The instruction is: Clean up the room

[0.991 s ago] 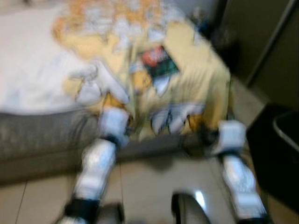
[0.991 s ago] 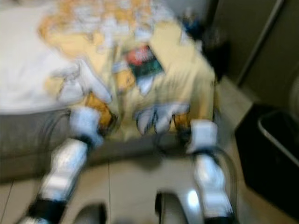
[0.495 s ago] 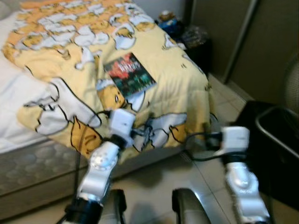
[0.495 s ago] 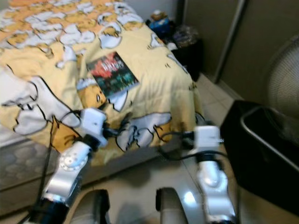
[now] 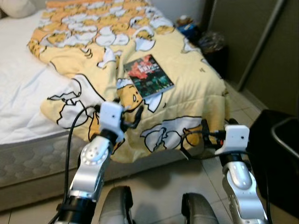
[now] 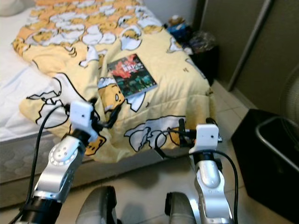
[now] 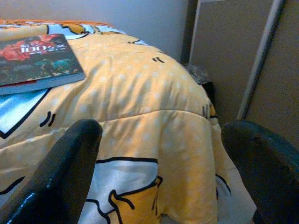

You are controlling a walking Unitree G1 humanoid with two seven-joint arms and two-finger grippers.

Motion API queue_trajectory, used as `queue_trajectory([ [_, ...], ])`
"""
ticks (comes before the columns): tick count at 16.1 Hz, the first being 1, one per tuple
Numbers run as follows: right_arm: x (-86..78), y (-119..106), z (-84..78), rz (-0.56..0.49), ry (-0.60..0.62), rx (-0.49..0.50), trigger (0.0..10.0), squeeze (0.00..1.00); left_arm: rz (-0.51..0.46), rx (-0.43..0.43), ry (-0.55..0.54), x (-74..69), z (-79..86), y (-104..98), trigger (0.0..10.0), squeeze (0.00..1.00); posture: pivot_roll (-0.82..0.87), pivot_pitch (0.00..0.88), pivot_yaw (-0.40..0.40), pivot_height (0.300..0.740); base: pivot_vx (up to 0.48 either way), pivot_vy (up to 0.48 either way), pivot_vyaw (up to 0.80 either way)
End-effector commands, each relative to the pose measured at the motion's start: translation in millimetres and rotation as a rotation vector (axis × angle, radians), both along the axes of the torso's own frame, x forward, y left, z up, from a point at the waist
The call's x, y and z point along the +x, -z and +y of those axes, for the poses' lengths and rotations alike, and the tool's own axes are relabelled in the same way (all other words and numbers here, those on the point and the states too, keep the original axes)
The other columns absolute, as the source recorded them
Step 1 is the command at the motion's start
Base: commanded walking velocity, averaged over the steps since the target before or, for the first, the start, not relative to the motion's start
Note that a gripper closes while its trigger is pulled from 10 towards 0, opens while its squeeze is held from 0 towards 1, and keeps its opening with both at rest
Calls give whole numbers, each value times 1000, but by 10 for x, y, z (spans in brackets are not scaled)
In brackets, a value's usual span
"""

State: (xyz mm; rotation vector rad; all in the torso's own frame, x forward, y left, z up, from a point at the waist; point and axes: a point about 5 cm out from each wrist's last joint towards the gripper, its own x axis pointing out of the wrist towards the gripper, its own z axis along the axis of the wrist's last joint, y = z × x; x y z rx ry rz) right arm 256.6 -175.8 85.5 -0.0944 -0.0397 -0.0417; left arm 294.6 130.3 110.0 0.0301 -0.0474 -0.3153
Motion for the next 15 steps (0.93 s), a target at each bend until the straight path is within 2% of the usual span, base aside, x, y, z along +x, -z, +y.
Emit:
queue_trajectory([
  [1,43,-10,4,6,5,-3,10000,0,46,-20,-23,7,16,67,10000,0,-168,0,76,609,0,0,0],
  [3,91,-28,54,-2,-18,1,10000,0,31,-12,5,25,-36,47,10000,0,-159,0,74,609,0,0,0],
  [6,138,-44,93,-10,-31,4,10000,0,-53,18,58,21,-102,-92,10000,0,-149,0,74,609,431,0,0],
  [9,172,-96,111,-36,-50,-8,10000,0,-74,-15,56,52,-103,-154,10000,0,-150,0,70,609,441,0,0],
  [11,216,-226,122,-83,-66,-14,10000,0,-90,-19,75,37,-154,-178,10000,0,-150,0,68,609,0,437,0],
  [15,239,-323,150,-114,-80,-20,10000,0,-99,-16,86,12,-175,-181,10000,0,-150,0,59,609,63,435,0],
])
